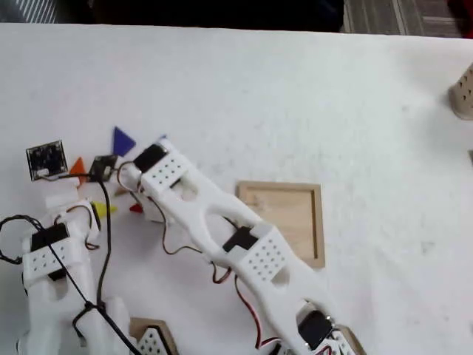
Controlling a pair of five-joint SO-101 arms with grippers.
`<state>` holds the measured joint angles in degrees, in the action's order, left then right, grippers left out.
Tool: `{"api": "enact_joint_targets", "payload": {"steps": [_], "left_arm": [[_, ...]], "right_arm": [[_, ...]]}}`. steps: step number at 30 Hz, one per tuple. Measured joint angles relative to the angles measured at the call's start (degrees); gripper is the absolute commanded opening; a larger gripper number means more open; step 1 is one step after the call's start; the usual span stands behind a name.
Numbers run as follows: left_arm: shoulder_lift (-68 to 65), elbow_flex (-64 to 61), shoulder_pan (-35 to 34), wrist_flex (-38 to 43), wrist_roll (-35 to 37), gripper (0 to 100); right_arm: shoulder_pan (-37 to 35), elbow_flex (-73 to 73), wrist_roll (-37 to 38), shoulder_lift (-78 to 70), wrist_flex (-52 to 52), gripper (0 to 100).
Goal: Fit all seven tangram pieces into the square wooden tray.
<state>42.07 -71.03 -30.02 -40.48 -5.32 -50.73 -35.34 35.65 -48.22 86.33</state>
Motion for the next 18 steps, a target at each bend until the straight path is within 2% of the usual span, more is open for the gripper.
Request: {"api": "enact_joint_targets", "payload": {"steps": [3, 7, 18], "left_arm": [[0.00, 0.00, 0.00, 0.00, 0.00, 2], [0.00, 0.00, 0.00, 0.00, 0.00, 2], [0.00, 0.00, 0.00, 0.00, 0.00, 2]], "right_arm": [[0.00, 0.00, -0.97, 0.00, 0.00, 21.4], [0.00, -0.18, -2.99, 0.00, 0.00, 15.5], [2.73, 0.00, -14.07, -1.58, 0.00, 14.7]]}}
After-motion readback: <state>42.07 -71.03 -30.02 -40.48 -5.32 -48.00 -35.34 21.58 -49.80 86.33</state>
